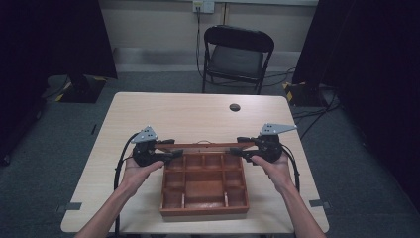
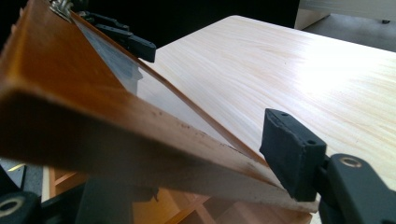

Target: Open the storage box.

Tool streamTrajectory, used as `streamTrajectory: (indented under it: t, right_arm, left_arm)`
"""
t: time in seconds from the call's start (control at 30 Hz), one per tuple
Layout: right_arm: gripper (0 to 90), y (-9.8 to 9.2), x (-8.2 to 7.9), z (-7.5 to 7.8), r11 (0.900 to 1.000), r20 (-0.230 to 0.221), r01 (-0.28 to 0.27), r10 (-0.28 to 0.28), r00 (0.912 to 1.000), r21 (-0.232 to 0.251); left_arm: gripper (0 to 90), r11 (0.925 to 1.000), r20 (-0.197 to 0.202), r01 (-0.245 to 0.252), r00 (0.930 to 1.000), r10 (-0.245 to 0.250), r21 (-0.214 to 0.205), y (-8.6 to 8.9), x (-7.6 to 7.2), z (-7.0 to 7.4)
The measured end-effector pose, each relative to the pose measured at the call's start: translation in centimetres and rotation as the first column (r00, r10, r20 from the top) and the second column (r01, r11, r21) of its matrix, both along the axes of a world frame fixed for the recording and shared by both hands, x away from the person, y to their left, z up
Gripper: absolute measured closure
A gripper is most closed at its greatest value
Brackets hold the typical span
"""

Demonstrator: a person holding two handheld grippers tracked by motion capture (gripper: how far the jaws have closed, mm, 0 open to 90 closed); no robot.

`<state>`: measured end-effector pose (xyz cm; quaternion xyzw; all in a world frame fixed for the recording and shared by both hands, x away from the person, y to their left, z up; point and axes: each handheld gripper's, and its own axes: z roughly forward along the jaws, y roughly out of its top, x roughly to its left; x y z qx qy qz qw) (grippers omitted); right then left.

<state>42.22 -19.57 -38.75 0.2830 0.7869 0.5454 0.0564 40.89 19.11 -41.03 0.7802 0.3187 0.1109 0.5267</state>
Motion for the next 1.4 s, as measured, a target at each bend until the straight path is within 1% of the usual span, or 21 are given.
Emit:
streamTrajectory:
  t: [0.17,0.3,0.4,0.5,0.53,0.57,0.8,0.87,0.9,0.97,1.0,1.03,1.07,1.13,1.2,1.23,1.27,1.3,1.33,1.37,1.4]
  right_arm:
    - [42.4,0.1,0.5,-0.1,0.9998,0.004,0.017,-0.017,0.9998,0.013]
    - [42.1,-0.1,0.9,-0.4,0.9993,-0.008,0.031,-0.031,0.9995,0.019]
    - [42.5,-0.3,1.2,-0.5,0.9987,-0.009,0.048,-0.048,0.9988,0.012]
    - [42.2,-0.5,1.4,-0.6,0.9983,-0.014,0.052,-0.052,0.9985,0.027]
    - [42.5,-0.4,1.5,-0.7,0.9983,-0.014,0.053,-0.053,0.9985,0.025]
    - [42.8,-0.2,1.6,-0.9,0.9986,-0.015,0.050,-0.049,0.9987,0.017]
    - [43.7,0.4,2.0,-1.3,0.9988,-0.016,0.050,-0.050,0.9986,0.002]
    - [43.6,0.5,2.1,-1.4,0.9987,-0.016,0.051,-0.051,0.9986,-0.005]
    - [43.7,0.6,2.2,-1.5,0.9987,-0.015,0.051,-0.051,0.9986,-0.004]
    - [43.7,0.6,2.2,-1.5,0.9985,-0.014,0.054,-0.054,0.9985,-0.003]
    - [43.9,0.6,2.2,-1.5,0.9982,-0.010,0.060,-0.060,0.9981,0.000]
    - [43.9,0.6,2.3,-1.5,0.9980,-0.011,0.064,-0.064,0.9979,0.004]
    - [43.9,0.6,2.4,-1.5,0.9980,-0.009,0.063,-0.063,0.9980,0.008]
    - [44.0,0.6,2.4,-1.6,0.9979,-0.007,0.065,-0.065,0.9979,0.010]
    - [44.2,0.6,2.5,-1.6,0.9975,-0.009,0.070,-0.070,0.9975,0.009]
    - [44.3,0.6,2.5,-1.6,0.9972,-0.012,0.075,-0.075,0.9971,0.006]
    - [44.4,0.6,2.6,-1.7,0.9970,-0.013,0.078,-0.078,0.9969,0.003]
    - [44.4,0.6,2.6,-1.8,0.9967,-0.016,0.081,-0.081,0.9966,-0.001]
    - [44.8,0.6,2.7,-1.9,0.9959,-0.021,0.089,-0.089,0.9958,-0.018]
    - [44.7,0.7,2.8,-2.0,0.9959,-0.023,0.088,-0.088,0.9958,-0.023]
    - [44.7,0.7,2.8,-2.0,0.9959,-0.023,0.088,-0.088,0.9958,-0.023]
  left_arm:
    - [44.0,0.9998,-0.017,0.009,0.9998,-0.010,-0.015,0.2,0.7,0.2]
    - [43.5,0.9996,-0.020,0.005,0.9998,-0.005,-0.027,0.3,0.9,0.1]
    - [43.6,0.9998,-0.015,-0.007,0.9999,0.007,-0.018,0.3,1.1,0.2]
    - [43.8,0.9995,-0.023,-0.002,0.9997,0.001,-0.031,0.4,1.3,0.0]
    - [43.6,0.9996,-0.023,-0.004,0.9997,0.003,-0.028,0.4,1.3,0.0]
    - [42.0,0.9999,-0.023,-0.006,0.9997,0.005,-0.016,0.4,1.5,0.1]
    - [38.4,0.9999,-0.030,-0.009,0.9995,0.008,-0.012,0.5,1.7,0.1]
    - [36.8,0.9997,-0.025,-0.014,0.9996,0.014,-0.020,0.5,1.8,0.0]
    - [36.2,0.9991,-0.031,-0.026,0.9992,0.025,-0.033,0.5,1.8,0.0]
    - [36.0,0.9988,-0.029,-0.028,0.9992,0.027,-0.041,0.6,1.8,0.0]
    - [36.6,0.9990,-0.012,-0.030,0.9995,0.030,-0.033,0.7,1.8,0.0]
    - [36.3,0.9990,0.002,-0.026,0.9997,0.026,-0.036,0.9,1.8,0.0]
    - [36.2,0.9986,-0.003,-0.026,0.9996,0.026,-0.045,1.0,1.9,0.0]
    - [35.5,0.9984,-0.008,-0.030,0.9995,0.030,-0.049,1.1,2.0,0.0]
    - [36.0,0.9987,-0.009,-0.036,0.9993,0.035,-0.037,0.9,2.0,0.0]
    - [36.4,0.9988,-0.004,-0.043,0.9991,0.043,-0.021,0.9,1.9,0.0]
    - [37.2,0.9992,0.005,-0.039,0.9992,0.039,-0.009,0.9,2.0,-0.1]
    - [38.2,0.9991,0.004,-0.042,0.9991,0.042,-0.001,0.8,2.0,-0.2]
    - [40.1,0.9993,-0.002,-0.037,0.9993,0.037,-0.005,0.9,2.1,-0.5]
    - [40.4,0.9990,-0.004,-0.042,0.9991,0.042,-0.016,0.8,2.2,-0.8]
    - [40.8,0.9990,-0.004,-0.042,0.9991,0.042,-0.016,0.8,2.2,-0.8]
